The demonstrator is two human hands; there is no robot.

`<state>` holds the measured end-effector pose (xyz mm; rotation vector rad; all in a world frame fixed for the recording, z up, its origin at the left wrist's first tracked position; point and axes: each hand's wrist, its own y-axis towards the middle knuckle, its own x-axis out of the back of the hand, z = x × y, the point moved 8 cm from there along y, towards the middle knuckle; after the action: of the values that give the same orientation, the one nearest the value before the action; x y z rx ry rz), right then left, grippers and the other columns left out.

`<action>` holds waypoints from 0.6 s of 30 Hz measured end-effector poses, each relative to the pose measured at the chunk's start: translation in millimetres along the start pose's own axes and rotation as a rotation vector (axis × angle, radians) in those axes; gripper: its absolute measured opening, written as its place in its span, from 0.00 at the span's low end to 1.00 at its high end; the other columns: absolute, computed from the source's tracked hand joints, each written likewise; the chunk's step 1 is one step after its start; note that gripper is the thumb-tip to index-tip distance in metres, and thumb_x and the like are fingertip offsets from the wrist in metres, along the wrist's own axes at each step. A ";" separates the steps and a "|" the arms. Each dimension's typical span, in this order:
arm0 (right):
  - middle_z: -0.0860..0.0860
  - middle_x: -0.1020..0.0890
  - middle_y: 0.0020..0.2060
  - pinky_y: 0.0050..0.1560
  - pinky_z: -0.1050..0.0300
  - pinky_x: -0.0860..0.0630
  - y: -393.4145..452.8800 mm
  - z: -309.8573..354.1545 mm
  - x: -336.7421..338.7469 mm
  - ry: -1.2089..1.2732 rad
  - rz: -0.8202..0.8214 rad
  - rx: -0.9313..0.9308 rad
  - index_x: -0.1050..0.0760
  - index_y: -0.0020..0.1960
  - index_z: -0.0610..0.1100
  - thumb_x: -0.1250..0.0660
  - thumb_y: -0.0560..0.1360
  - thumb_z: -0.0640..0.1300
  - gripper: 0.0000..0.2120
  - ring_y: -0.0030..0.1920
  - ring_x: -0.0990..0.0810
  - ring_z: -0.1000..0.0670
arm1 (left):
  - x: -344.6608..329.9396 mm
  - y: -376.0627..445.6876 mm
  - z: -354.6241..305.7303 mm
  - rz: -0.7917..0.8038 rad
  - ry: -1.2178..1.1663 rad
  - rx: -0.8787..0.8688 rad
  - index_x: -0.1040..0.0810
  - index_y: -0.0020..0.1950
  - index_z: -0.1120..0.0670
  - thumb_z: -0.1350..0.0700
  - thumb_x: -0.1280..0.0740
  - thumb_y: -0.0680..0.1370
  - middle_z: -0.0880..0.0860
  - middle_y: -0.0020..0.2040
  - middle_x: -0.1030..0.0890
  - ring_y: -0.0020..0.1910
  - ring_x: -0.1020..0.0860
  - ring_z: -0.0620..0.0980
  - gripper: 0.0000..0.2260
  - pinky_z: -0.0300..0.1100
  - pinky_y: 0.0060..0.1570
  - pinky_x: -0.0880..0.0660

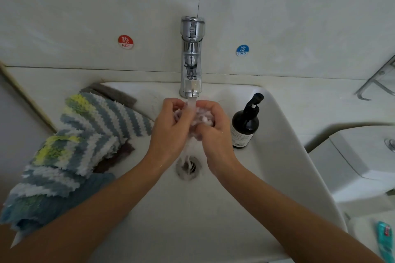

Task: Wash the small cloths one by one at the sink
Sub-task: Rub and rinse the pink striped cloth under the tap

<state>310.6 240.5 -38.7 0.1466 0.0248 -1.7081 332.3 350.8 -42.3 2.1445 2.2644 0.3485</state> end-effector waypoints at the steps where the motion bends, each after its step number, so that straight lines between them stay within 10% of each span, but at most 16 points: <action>1: 0.47 0.22 0.42 0.31 0.69 0.28 0.0 1.0 1.8 0.014 -0.022 -0.009 0.25 0.53 0.44 0.42 0.71 0.22 0.21 0.34 0.23 0.60 | -1.4 -0.6 1.1 0.009 0.010 0.005 0.30 0.51 0.46 0.48 0.36 0.79 0.45 0.44 0.21 0.40 0.20 0.37 0.04 0.35 0.38 0.22; 7: 0.44 0.22 0.49 0.32 0.69 0.28 1.8 1.3 9.4 0.099 -0.092 -0.042 0.24 0.55 0.44 0.39 0.74 0.31 0.14 0.38 0.22 0.59 | -2.8 -3.6 1.5 -0.003 0.038 0.018 0.30 0.58 0.48 0.47 0.35 0.79 0.45 0.45 0.19 0.42 0.19 0.39 0.11 0.41 0.43 0.20; 18: 0.54 0.22 0.32 0.31 0.61 0.27 0.9 -9.8 -1.9 -0.182 -0.032 -0.035 0.26 0.44 0.43 0.36 0.80 0.52 0.13 0.33 0.23 0.56 | 1.8 -11.6 -10.9 -0.066 -0.041 0.003 0.21 0.39 0.53 0.52 0.40 0.82 0.47 0.34 0.18 0.33 0.19 0.42 0.15 0.36 0.28 0.25</action>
<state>312.5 243.3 -48.1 -0.0359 -0.0782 -1.7465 319.1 350.3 -33.4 2.0525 2.3081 0.2974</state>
